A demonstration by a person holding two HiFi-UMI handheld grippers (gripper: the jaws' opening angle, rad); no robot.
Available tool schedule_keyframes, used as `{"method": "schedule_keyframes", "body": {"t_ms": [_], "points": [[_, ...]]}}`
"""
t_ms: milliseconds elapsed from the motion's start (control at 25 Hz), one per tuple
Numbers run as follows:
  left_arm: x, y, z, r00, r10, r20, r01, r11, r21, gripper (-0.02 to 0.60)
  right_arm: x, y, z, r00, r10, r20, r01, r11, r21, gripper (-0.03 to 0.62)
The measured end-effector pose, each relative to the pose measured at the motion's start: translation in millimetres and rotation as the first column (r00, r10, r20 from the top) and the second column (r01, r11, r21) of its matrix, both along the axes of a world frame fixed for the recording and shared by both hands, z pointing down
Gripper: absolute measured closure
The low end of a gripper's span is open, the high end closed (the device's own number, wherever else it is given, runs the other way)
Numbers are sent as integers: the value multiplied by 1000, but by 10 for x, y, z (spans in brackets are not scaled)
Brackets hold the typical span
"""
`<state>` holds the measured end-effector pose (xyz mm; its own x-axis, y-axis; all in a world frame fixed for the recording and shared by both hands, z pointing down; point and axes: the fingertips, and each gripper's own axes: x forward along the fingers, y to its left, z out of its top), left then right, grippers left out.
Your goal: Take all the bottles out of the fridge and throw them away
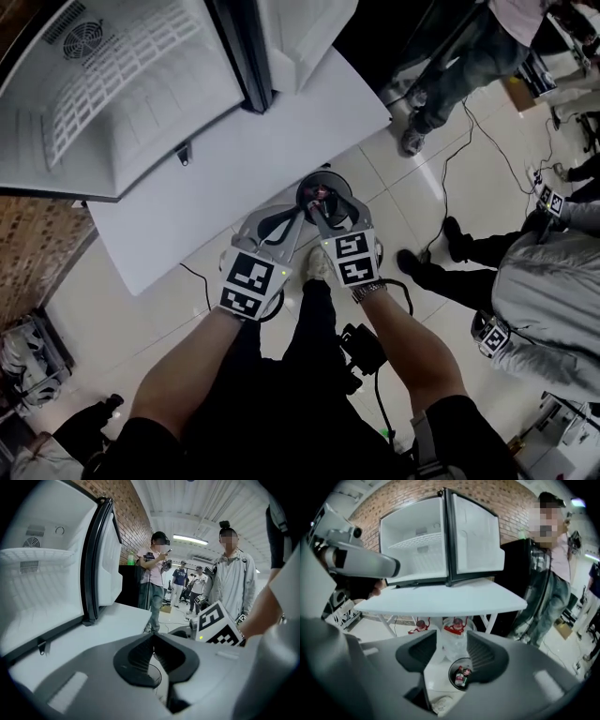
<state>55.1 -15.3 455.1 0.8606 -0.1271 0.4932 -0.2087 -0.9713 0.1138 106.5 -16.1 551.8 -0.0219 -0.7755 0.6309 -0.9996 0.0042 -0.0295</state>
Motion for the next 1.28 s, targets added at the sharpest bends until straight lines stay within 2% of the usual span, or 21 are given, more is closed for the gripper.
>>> {"method": "schedule_keyframes", "body": {"t_ms": [200, 400, 760, 1280], "points": [[-180, -133, -332, 998, -45, -45, 46, 998, 29, 578, -182, -94, -574, 999, -38, -24, 40, 996, 84, 402], [-418, -301, -707, 990, -98, -99, 105, 992, 73, 578, -484, -233, -1215, 992, -110, -54, 118, 977, 179, 418], [-982, -559, -1370, 963, -184, -198, 217, 964, 157, 578, -1146, -449, -2098, 962, -253, -98, 271, 918, 289, 424], [-1852, -705, -1983, 918, -272, -288, 342, 911, 230, 578, -2045, -604, -2907, 915, -380, -135, 400, 816, 416, 482]]}}
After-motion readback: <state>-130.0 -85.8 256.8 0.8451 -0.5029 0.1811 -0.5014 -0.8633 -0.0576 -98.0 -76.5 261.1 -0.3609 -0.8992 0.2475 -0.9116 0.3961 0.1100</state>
